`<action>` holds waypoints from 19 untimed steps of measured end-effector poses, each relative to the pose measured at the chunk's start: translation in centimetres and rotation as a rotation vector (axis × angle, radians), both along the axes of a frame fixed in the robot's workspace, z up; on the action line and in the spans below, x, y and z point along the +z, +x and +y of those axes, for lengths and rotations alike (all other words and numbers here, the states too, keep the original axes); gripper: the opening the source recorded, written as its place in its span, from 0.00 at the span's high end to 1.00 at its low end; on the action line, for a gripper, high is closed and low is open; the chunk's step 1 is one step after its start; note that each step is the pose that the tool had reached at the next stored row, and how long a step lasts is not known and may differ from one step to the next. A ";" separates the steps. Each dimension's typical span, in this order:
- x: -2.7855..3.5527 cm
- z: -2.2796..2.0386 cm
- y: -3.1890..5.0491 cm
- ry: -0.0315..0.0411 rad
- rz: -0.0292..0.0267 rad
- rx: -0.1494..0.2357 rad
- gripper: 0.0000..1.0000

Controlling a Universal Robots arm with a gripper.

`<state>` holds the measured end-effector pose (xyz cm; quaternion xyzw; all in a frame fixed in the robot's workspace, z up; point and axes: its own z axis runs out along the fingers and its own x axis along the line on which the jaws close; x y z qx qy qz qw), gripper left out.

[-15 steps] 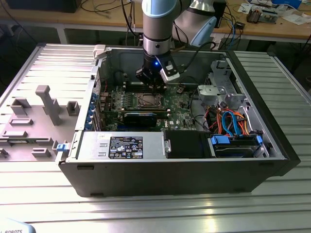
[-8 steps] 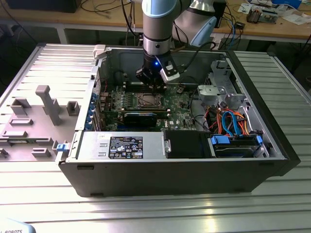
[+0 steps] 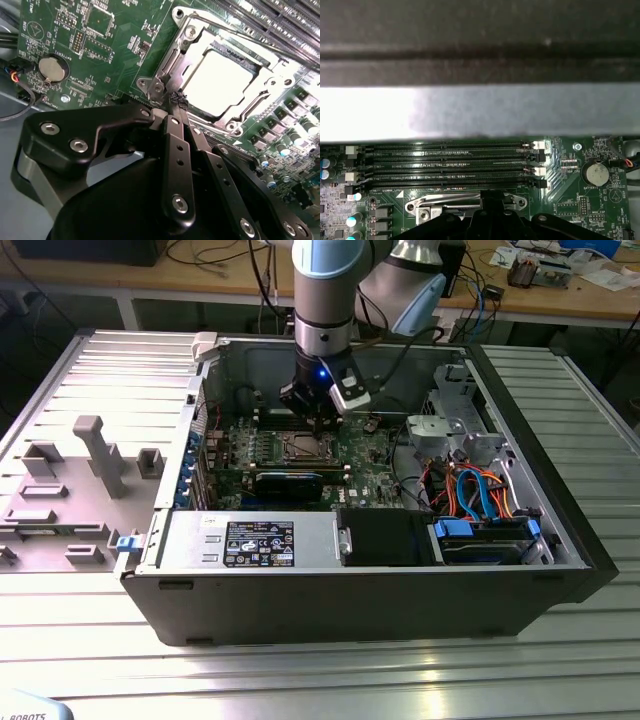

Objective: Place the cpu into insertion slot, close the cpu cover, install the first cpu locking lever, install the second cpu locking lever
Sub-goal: 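Install the second cpu locking lever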

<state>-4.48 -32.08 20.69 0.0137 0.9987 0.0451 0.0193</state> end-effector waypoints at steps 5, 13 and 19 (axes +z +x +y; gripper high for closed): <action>0.65 -0.14 -0.01 -0.0001 -0.0001 0.000 0.89; 2.70 -0.21 0.00 -0.0005 0.0000 0.000 0.89; 2.58 -0.83 -0.01 -0.0023 0.0000 0.000 0.89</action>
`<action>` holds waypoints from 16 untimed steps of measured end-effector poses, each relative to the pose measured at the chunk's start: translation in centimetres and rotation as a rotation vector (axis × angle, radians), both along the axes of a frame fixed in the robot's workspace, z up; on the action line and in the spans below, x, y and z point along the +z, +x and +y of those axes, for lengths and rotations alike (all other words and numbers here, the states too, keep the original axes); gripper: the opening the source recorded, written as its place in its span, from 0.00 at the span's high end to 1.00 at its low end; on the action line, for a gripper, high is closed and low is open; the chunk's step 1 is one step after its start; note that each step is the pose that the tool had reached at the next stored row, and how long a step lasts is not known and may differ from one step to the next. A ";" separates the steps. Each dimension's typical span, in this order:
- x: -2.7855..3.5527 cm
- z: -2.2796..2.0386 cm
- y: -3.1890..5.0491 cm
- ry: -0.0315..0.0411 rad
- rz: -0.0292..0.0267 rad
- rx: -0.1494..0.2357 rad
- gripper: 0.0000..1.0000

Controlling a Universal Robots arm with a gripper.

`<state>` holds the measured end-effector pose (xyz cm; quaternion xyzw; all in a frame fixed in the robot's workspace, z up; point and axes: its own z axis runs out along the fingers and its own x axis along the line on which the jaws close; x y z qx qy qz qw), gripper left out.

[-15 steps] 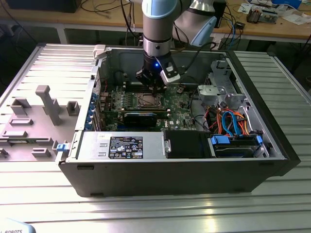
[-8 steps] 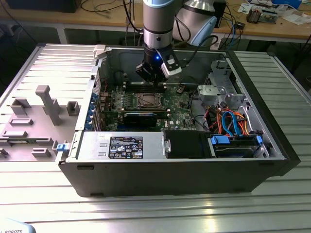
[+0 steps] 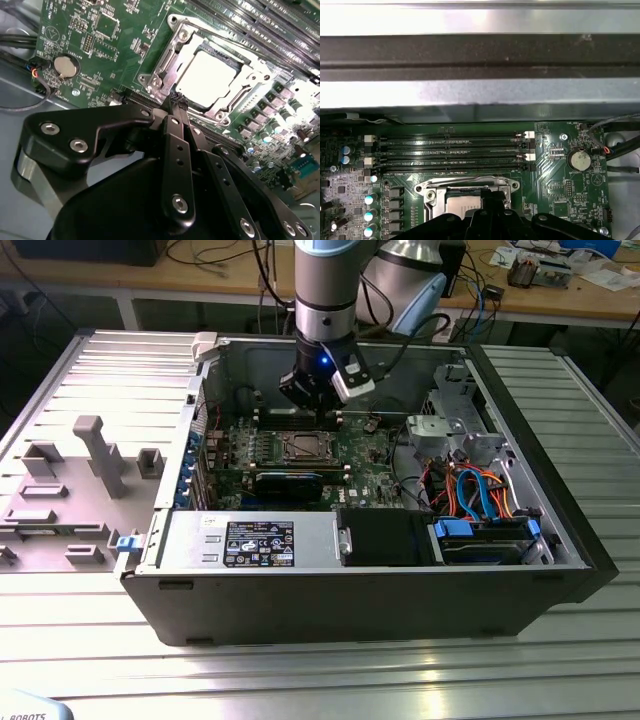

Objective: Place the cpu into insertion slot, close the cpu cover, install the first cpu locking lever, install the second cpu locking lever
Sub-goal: 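Install the second cpu locking lever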

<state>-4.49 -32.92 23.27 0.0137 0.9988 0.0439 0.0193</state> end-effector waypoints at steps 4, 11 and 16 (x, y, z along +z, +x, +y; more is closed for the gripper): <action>-0.02 -0.43 0.00 -0.0030 0.0000 0.000 0.89; 1.21 -0.44 0.00 -0.0047 0.0000 0.000 0.89; 1.54 -0.90 0.00 -0.0052 0.0000 0.000 0.89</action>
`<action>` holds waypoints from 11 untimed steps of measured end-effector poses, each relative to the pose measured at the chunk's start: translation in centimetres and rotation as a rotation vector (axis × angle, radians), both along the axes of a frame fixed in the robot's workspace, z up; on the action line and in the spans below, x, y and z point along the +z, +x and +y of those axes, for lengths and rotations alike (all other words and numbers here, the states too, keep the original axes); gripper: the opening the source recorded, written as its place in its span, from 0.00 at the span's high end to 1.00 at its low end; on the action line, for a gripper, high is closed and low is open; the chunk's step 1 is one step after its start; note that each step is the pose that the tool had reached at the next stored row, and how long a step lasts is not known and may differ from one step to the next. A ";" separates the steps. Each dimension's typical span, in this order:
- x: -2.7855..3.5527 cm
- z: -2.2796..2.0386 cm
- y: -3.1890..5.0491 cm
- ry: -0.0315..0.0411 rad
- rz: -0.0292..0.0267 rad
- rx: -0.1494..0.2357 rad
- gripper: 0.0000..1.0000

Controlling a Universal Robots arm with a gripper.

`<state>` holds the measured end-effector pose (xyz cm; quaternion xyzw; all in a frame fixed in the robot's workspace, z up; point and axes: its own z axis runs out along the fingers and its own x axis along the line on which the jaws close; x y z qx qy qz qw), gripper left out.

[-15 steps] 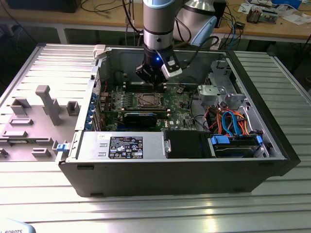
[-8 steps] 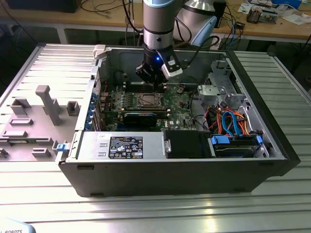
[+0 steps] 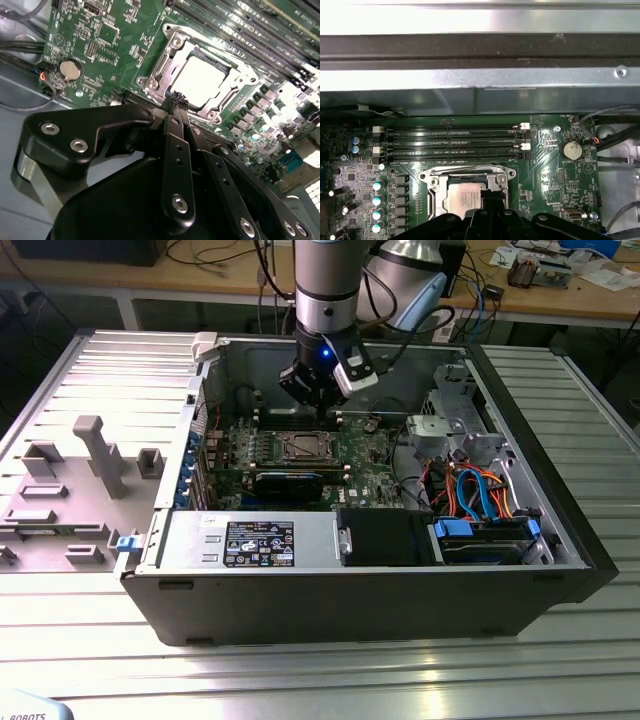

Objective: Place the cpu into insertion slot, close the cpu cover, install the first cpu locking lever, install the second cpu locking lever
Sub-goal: 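Install the second cpu locking lever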

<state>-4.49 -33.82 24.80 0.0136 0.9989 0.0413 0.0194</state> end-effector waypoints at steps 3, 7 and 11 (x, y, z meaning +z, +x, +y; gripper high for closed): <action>-0.01 -0.54 0.00 -0.0002 0.0023 -0.001 0.89; 0.20 -0.73 0.00 -0.0006 0.0091 -0.001 0.89; 0.21 -1.03 0.00 -0.0011 0.0092 -0.001 0.89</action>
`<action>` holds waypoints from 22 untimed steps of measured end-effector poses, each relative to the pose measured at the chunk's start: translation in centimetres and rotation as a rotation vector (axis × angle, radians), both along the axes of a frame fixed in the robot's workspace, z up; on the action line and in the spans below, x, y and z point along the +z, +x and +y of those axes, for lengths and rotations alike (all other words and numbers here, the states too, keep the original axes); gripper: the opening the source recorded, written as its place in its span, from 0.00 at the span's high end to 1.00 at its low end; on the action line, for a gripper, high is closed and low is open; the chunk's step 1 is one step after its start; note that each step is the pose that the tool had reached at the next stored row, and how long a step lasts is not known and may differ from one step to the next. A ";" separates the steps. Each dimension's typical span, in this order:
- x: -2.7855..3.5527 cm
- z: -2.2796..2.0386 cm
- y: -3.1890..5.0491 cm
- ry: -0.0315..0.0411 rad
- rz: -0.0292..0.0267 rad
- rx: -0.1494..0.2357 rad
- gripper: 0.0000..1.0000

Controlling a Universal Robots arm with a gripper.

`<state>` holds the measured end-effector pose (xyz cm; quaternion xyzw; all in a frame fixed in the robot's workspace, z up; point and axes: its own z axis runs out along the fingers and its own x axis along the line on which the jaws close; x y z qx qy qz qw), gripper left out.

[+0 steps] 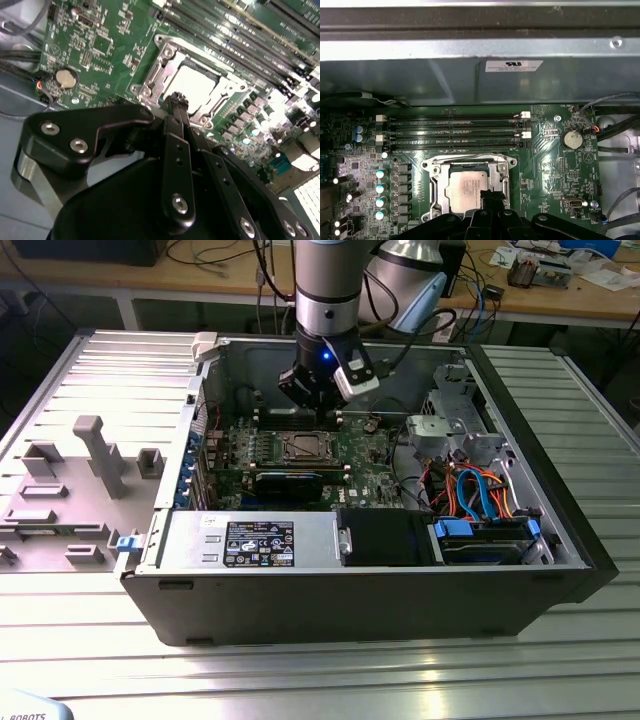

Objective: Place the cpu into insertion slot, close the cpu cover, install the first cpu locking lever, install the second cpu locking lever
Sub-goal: 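Install the second cpu locking lever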

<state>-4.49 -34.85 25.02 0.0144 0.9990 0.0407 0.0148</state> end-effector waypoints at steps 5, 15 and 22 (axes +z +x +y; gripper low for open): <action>-0.01 -0.63 0.00 0.0000 0.0000 0.000 0.89; -0.02 -1.52 0.00 0.0000 0.0000 0.000 0.89; -0.02 -1.82 0.00 0.0000 0.0000 0.000 0.89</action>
